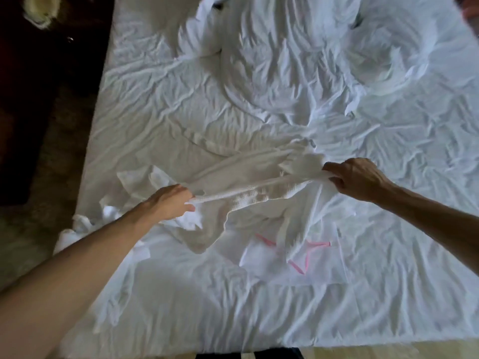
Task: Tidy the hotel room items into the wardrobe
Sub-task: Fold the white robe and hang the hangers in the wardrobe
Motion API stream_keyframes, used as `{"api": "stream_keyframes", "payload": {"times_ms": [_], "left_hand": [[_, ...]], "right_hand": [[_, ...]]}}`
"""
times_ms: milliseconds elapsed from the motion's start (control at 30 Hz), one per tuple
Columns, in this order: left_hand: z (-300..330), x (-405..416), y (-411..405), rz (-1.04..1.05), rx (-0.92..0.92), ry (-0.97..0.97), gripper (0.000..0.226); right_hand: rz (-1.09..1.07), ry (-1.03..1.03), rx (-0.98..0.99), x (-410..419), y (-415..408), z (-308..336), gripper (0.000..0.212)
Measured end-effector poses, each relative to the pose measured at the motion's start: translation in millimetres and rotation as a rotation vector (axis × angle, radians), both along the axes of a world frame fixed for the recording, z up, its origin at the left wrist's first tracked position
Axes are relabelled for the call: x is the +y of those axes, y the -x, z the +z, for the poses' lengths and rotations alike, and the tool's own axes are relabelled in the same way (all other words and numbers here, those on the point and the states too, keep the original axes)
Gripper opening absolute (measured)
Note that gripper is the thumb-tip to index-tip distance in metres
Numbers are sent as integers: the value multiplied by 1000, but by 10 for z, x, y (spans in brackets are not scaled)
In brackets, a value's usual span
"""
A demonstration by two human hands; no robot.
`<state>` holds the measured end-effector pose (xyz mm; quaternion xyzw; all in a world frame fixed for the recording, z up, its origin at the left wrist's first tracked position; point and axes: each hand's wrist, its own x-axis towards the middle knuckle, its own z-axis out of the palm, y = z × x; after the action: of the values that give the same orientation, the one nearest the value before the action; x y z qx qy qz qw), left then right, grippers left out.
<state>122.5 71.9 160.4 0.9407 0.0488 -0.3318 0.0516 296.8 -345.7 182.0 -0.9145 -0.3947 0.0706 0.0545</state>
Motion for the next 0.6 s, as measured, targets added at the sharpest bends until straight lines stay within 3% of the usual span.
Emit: {"api": "stream_keyframes", "payload": {"times_ms": [100,300,600], "left_hand": [[755,141,-250,162,-158,-40,34],[2426,319,-832,370,-533,-103,17],[4713,329,-1063,514,-985,-233,23]], "right_hand": [[-79,-2,-58,174,-310,756,29],[-164,229,-172,467,-852,2318,22],[-455,57,-379,617,-1149,4515,32]]}}
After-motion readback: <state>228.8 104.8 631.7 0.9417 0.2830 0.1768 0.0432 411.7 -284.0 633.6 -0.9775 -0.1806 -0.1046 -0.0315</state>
